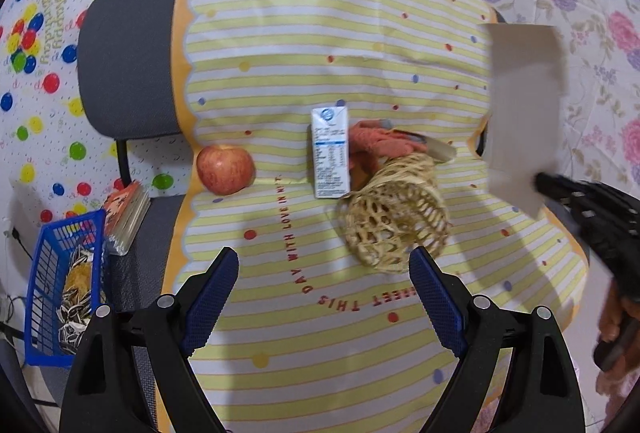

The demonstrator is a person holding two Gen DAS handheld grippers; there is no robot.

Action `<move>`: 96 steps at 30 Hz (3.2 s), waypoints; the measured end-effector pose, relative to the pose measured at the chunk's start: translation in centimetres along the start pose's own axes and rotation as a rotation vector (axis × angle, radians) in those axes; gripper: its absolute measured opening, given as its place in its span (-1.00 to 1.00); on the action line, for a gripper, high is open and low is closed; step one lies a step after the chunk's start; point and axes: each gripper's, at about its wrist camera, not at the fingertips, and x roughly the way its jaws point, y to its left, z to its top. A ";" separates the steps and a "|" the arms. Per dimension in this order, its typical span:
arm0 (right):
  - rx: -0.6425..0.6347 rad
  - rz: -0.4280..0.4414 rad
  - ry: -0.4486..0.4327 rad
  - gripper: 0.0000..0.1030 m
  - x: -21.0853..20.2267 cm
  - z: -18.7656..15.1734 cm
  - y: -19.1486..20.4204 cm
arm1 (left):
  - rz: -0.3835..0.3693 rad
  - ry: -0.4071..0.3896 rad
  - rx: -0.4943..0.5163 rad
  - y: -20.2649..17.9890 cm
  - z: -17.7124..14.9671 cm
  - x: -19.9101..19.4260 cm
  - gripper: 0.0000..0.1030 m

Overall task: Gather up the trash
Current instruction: 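Return to the chair and grasp a thin white card with the right tool, then grasp another thin white card with the left tool while the right tool holds its card, then carry both white cards over the bin and open both tools to drop them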

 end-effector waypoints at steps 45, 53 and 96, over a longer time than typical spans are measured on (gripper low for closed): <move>0.268 -0.098 0.043 -0.96 -3.2 -4.9 -11.6 | 0.022 0.080 0.584 -17.6 10.7 14.6 -0.75; 0.285 -0.107 -0.008 -0.96 -7.1 -5.2 -10.2 | -0.192 -0.146 0.274 -13.4 12.6 3.6 -0.99; 0.470 -0.271 0.243 -0.95 -20.4 -21.3 -4.6 | -0.574 0.103 0.381 -21.4 -16.7 -8.1 -0.99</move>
